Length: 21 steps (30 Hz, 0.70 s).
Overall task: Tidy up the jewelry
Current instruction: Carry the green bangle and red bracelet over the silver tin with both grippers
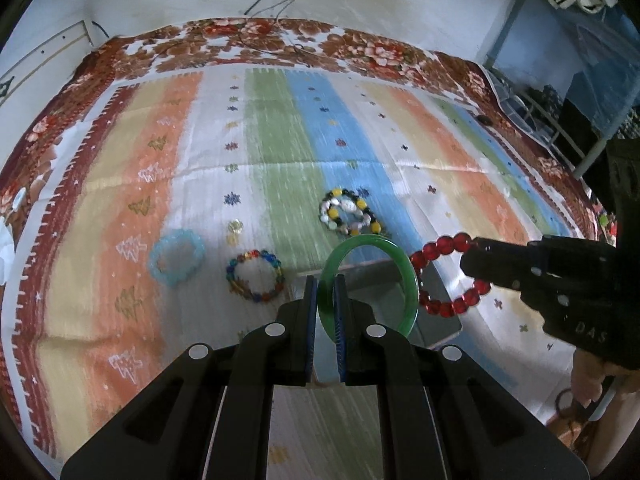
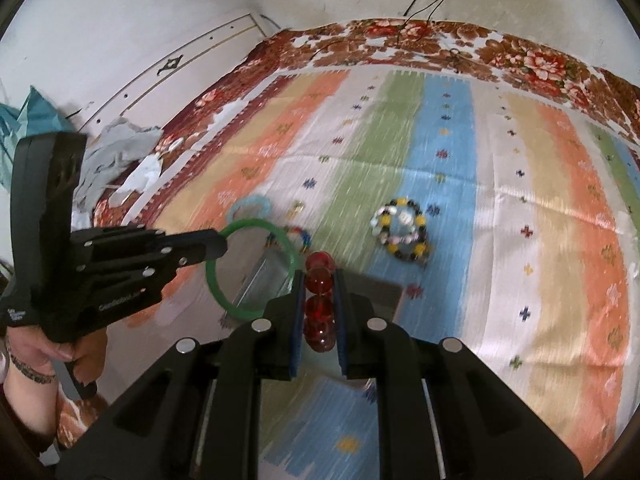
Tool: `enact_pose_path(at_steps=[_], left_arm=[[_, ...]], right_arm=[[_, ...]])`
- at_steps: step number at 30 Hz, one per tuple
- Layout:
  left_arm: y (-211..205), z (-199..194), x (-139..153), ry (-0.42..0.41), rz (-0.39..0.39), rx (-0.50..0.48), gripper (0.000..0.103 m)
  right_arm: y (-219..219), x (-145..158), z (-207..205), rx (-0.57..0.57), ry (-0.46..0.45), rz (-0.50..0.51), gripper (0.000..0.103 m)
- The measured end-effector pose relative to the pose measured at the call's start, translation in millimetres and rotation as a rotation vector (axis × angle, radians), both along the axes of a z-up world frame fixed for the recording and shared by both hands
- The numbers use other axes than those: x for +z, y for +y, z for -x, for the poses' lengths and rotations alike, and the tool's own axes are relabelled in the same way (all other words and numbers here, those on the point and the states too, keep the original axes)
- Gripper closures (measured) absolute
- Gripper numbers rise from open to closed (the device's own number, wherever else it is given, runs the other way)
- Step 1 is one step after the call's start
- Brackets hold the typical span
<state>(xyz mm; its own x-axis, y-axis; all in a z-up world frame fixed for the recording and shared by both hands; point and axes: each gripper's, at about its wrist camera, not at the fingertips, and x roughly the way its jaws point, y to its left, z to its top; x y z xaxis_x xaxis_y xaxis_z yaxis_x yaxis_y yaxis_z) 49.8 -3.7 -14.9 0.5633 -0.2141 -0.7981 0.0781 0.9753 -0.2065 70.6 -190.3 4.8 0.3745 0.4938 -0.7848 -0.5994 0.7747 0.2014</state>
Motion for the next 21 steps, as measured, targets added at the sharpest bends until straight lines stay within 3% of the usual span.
enact_pose_path(at_steps=[21], left_arm=[[-15, -2, -12, 0.032, -0.055, -0.038, 0.094]], right_arm=[[6, -17, 6, 0.032, 0.036, 0.052, 0.088]])
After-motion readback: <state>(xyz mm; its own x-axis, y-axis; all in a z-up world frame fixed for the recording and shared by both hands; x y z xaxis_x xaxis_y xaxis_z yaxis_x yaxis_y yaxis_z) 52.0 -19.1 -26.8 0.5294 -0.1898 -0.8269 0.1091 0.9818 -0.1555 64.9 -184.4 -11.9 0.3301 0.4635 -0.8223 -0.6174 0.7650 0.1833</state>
